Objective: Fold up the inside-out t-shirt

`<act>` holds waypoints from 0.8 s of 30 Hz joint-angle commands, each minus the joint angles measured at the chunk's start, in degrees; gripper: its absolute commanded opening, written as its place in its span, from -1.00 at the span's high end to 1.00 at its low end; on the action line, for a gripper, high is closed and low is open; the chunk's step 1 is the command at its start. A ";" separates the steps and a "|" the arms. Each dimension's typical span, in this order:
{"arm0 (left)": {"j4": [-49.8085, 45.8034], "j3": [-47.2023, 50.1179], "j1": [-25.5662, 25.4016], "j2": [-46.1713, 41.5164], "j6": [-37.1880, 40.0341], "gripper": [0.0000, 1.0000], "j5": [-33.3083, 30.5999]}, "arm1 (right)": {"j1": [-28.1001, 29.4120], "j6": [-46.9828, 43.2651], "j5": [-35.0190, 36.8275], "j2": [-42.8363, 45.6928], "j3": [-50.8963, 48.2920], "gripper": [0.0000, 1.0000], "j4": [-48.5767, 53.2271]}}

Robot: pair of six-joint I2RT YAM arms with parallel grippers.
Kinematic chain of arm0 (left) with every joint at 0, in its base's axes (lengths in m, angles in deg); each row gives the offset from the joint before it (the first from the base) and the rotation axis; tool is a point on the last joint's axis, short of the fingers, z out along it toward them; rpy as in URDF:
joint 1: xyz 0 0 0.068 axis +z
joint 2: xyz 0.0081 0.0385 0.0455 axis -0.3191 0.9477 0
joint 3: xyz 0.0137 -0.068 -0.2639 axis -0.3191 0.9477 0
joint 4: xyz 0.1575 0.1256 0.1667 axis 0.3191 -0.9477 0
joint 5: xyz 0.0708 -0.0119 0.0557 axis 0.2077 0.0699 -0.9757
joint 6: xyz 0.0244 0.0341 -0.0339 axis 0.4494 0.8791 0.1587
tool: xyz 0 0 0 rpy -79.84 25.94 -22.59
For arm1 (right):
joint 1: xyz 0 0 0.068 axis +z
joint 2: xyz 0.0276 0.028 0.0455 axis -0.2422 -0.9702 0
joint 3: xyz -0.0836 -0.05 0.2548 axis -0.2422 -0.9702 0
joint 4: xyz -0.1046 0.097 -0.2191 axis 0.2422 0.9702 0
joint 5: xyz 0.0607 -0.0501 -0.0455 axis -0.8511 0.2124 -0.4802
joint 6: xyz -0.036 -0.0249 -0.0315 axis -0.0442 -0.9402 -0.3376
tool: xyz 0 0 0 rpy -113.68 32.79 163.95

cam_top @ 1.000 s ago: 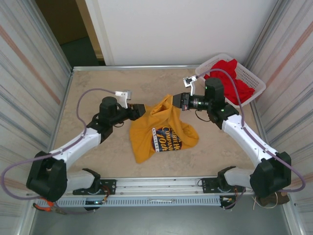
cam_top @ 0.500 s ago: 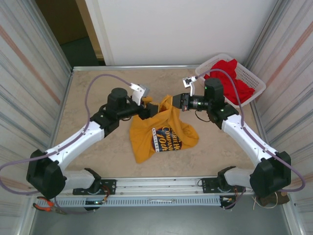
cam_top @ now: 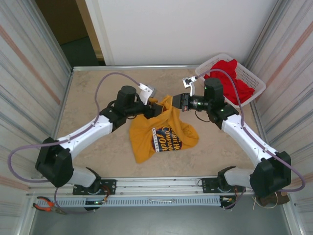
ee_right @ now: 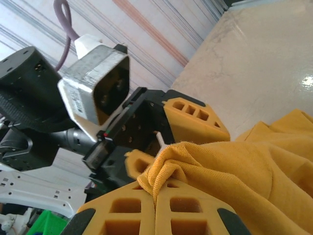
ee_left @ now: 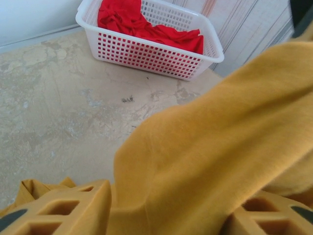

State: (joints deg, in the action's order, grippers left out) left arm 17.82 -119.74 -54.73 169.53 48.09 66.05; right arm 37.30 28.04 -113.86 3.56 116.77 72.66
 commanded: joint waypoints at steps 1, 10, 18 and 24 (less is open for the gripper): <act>0.75 -3.26 0.44 2.98 1.12 0.66 1.74 | 0.31 -1.65 0.57 0.71 -0.38 1.00 1.34; 11.03 -1.39 9.52 -1.52 -12.81 1.00 27.29 | -2.15 -2.16 20.33 -5.72 -1.50 1.00 5.88; 26.24 3.04 11.58 -1.01 -25.60 1.00 35.04 | -1.00 -0.91 26.27 -12.62 4.14 0.10 8.96; 32.86 5.35 12.47 -0.09 -30.31 1.00 35.84 | 0.88 -0.42 30.57 1.86 -0.31 0.13 12.51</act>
State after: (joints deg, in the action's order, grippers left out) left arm 42.65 -115.07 -42.93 170.51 22.15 98.57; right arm 37.41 27.01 -87.31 -2.17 117.47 82.86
